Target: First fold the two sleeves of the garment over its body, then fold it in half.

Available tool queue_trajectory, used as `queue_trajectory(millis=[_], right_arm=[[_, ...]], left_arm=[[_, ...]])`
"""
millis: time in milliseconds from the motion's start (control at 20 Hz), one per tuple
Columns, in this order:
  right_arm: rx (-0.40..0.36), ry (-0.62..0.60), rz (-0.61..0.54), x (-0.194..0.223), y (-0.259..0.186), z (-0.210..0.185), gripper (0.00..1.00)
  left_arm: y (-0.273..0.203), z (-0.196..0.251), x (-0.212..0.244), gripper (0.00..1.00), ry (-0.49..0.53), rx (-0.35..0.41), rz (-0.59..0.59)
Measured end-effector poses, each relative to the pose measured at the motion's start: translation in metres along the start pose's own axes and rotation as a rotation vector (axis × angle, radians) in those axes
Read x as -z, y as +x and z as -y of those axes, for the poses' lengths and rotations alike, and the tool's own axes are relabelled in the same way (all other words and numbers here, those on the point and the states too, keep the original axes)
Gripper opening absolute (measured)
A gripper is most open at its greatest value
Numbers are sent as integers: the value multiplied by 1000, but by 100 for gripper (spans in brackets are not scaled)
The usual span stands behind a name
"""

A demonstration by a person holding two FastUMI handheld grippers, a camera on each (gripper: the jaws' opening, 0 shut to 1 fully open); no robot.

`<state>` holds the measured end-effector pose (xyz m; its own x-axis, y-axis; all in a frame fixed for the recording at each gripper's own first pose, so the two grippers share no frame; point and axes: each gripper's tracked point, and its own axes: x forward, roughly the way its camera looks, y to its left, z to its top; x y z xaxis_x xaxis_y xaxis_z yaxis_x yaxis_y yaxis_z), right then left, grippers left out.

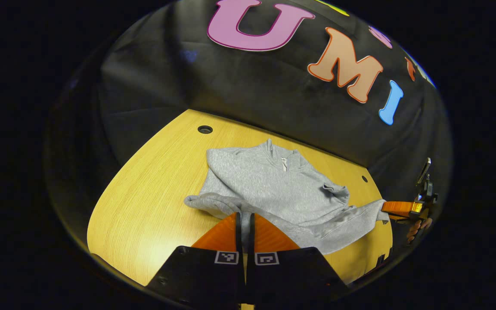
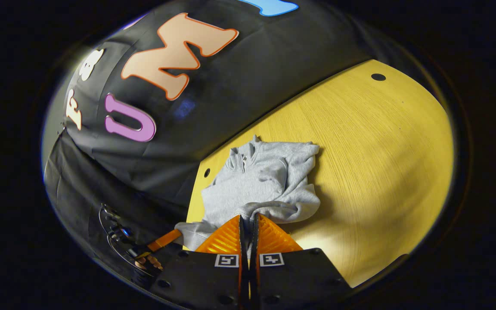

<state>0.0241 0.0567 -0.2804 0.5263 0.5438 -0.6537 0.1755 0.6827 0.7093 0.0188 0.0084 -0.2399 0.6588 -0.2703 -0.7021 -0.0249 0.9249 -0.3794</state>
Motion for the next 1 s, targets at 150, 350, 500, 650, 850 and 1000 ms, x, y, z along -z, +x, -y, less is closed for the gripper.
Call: queue_trajectory(millis=[150, 350, 500, 650, 850, 1000], right_arm=[[19, 52, 20, -16, 21, 4, 4], [34, 76, 41, -34, 41, 4, 4], [75, 84, 47, -42, 72, 12, 4], [113, 127, 64, -48, 91, 24, 4], [147, 194, 68, -45, 108, 39, 2], [169, 207, 63, -48, 115, 42, 9]], left_arm=[[19, -1, -20, 0, -35, 6, 7], [52, -7, -32, 0, -24, -20, -12], [75, -10, -30, 0, -69, -37, -65], [92, -11, -29, 0, -131, -50, -90], [115, -17, -25, 0, -152, -71, -128], [123, -21, -20, 0, -184, -87, -149]])
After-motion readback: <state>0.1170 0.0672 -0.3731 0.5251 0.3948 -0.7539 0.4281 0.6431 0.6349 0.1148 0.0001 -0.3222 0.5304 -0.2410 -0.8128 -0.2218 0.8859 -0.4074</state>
